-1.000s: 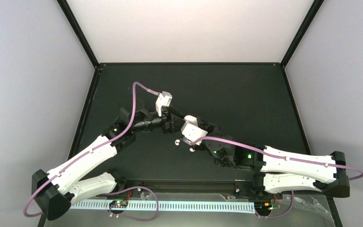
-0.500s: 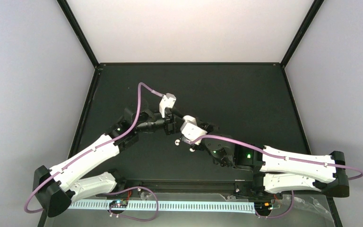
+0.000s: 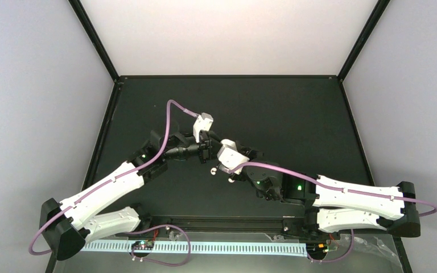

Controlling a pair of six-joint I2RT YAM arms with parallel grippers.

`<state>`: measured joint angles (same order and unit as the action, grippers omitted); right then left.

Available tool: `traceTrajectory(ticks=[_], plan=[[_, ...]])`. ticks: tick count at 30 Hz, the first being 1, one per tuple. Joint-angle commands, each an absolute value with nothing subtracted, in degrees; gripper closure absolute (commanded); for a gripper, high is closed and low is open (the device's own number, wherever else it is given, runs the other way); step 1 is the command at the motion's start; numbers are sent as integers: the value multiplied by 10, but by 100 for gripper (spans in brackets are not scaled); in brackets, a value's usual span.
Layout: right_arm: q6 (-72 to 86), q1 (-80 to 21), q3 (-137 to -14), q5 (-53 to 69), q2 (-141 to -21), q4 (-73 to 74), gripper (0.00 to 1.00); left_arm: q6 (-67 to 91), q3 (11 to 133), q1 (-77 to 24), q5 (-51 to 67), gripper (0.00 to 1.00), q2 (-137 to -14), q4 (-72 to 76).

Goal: Insert the wireless bluetooth earbuds into the charging case
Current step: Pick up the charging case at the center of the board.

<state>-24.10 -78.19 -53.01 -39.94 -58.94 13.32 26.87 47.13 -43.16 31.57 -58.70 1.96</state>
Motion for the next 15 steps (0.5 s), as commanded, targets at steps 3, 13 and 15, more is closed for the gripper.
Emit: traceTrajectory(ticks=[3, 13, 15], plan=[[-234, -790, -551, -402, -590, 115, 62, 268, 487, -437, 319, 78, -590, 31], [-222, -791, -554, -398, -582, 123, 53, 277, 487, -437, 307, 90, -583, 41], [-216, -791, -555, -398, -579, 126, 49, 278, 486, -437, 302, 92, -580, 40]])
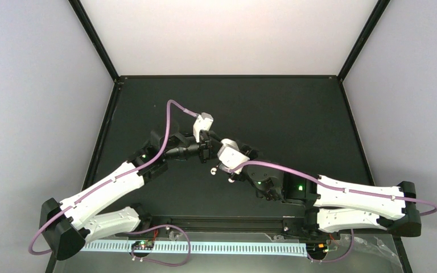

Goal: Insert the wireless bluetooth earbuds into the charging case
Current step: Pick up the charging case at the center of the board, then open the charging case.

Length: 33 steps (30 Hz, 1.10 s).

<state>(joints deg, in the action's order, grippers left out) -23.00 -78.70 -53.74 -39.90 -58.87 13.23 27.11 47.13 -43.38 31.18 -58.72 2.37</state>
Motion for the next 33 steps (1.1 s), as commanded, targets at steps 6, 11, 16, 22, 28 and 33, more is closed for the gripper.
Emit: traceTrajectory(ticks=[6, 11, 16, 22, 28, 33], plan=[[-146, -791, -597, -405, -546, 151, 30, 249, 487, -436, 237, 98, -542, 23], [-94, -788, -647, -357, -496, 145, 20, 212, 476, -434, 207, 98, -490, 36], [1, -740, -646, -247, -463, 145, 18, 148, 458, -432, 298, 98, -445, 51], [87, -667, -620, -28, -442, 141, 17, 115, 420, -433, 442, 99, -395, 103], [91, -666, -599, 48, -441, 143, 18, 112, 421, -433, 494, 99, -399, 113], [86, -666, -601, 86, -453, 162, 18, 120, 424, -434, 509, 98, -411, 119]])
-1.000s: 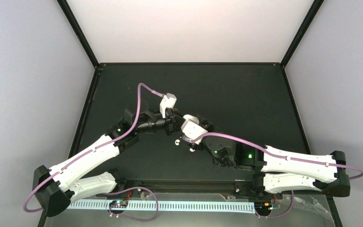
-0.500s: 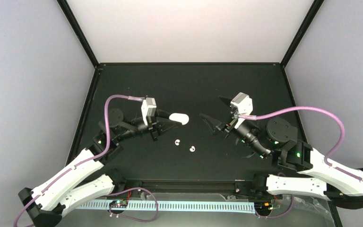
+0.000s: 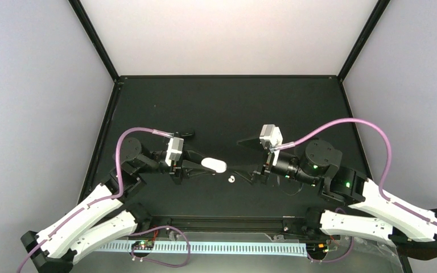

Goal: Insert the wireless bluetooth earbuds into the charging case
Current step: Open the charging case.

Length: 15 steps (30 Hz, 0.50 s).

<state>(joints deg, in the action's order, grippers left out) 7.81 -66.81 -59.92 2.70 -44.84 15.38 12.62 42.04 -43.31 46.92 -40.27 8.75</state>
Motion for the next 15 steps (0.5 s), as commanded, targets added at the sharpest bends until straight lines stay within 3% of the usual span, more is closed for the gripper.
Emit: traceTrajectory(ticks=[1, 15], plan=[[85, -666, -602, 87, -457, 166, 19, 122, 425, -434, 511, 98, -412, 122], [105, -666, -596, 67, -487, 146, 25, 121, 422, -436, 511, 98, -407, 117]])
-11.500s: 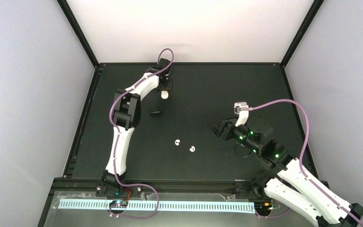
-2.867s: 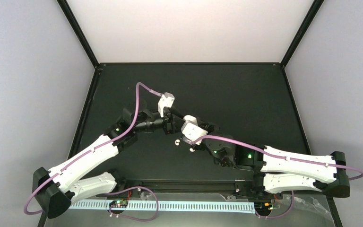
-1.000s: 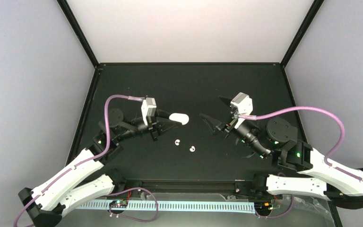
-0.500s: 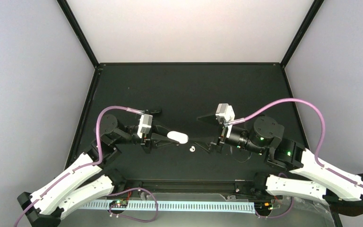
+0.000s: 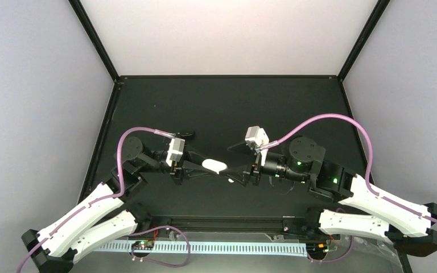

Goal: Insert the wireless bluetooth earbuds into the charging case
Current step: Open the charging case.

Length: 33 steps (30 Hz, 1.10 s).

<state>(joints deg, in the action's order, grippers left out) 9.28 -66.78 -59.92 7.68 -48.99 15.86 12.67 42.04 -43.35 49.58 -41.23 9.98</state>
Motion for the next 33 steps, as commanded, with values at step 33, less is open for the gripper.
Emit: traceTrajectory(ticks=[33], plan=[[129, -666, -584, -50, -473, 137, 26, 115, 394, -438, 464, 99, -383, 98]])
